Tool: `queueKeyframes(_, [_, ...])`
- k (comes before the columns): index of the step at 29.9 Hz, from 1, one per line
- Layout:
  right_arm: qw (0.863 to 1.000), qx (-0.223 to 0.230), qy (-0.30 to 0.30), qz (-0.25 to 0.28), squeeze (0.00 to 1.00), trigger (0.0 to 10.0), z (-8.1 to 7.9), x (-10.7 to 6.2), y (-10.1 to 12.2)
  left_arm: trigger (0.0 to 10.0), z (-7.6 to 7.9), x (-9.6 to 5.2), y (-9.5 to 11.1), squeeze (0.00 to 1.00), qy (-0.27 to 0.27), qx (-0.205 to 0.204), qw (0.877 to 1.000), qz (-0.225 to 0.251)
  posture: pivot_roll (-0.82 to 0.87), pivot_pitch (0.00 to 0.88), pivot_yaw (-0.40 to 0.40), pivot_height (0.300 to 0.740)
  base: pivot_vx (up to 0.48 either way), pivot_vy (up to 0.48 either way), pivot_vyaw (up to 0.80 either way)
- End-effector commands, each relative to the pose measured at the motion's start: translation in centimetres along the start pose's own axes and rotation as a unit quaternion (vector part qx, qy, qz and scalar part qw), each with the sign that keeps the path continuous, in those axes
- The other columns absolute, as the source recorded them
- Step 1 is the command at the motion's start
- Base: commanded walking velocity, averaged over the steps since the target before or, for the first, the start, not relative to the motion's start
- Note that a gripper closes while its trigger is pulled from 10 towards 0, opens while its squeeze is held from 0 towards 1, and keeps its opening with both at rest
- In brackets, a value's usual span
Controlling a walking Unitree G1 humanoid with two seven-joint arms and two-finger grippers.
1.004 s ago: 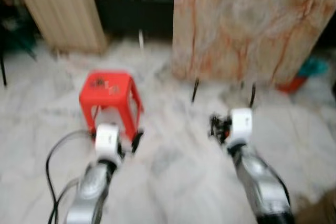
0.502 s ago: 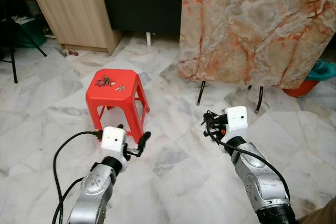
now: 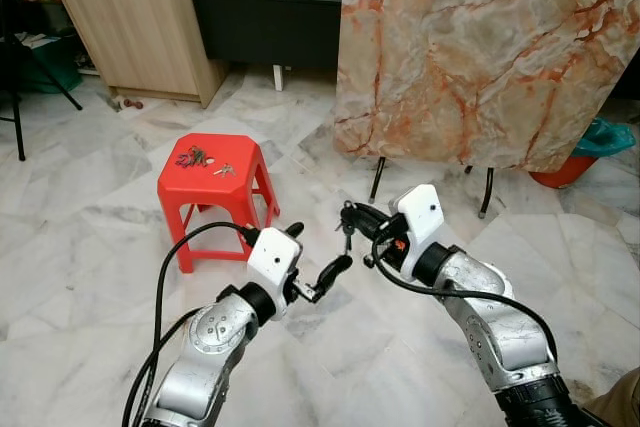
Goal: Hang keys on a hook
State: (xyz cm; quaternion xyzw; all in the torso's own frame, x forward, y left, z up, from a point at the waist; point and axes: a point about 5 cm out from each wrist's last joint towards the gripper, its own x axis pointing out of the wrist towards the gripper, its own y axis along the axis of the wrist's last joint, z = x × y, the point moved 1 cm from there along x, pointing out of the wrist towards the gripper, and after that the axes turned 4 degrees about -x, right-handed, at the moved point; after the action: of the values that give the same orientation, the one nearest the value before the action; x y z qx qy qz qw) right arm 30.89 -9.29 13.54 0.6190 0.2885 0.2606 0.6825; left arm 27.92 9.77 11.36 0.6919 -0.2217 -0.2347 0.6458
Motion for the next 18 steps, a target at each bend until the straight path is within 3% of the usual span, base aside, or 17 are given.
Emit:
queueKeyframes(1, [1.0,-0.008,0.011,0.01,0.0,10.0,-0.1,0.1,0.7,10.0,0.0,-0.2,0.2,0.0,-0.005,-0.002,1.0,0.001,0.1,0.082,-0.053,0.74,0.0,0.0,0.0])
queueKeyframes(11, [1.0,0.01,0.014,0.007,0.0,10.0,-0.4,-0.2,0.2,10.0,-0.6,-0.2,0.1,0.0,0.022,-0.043,0.999,0.01,0.09,0.087,-0.049,0.74,0.0,0.0,0.0])
queueKeyframes(18, [0.999,0.026,0.024,0.013,0.0,10.0,-1.2,-0.1,0.3,10.0,0.0,0.2,0.6,0.0,0.002,-0.06,0.998,0.022,0.09,0.09,-0.045,0.74,0.0,0.0,0.0])
